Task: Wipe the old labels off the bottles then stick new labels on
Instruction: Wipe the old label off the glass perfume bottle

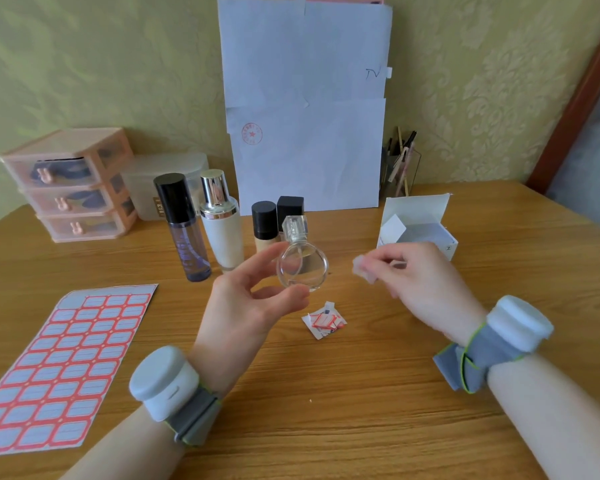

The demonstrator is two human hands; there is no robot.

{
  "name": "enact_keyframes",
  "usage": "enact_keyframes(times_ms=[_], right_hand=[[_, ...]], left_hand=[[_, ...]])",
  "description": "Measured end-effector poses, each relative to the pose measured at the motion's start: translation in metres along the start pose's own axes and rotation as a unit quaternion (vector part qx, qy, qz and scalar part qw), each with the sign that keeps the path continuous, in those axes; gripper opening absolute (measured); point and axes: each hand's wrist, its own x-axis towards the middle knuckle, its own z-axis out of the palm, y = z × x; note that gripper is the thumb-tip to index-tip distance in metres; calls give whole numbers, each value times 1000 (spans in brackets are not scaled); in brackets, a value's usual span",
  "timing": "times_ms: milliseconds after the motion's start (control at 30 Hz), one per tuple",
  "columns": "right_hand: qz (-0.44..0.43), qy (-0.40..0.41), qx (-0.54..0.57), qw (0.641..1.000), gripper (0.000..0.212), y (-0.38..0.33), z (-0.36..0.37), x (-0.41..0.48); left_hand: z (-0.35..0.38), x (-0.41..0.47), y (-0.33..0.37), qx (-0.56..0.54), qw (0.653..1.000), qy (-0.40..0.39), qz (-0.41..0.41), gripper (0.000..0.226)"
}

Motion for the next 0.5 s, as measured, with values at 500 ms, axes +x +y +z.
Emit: enact_keyframes(times_ms=[500], right_hand=[[-64,119,173,976,10,-30,25,-18]], left_hand=[[6,-3,1,-22,999,-30,3,62]])
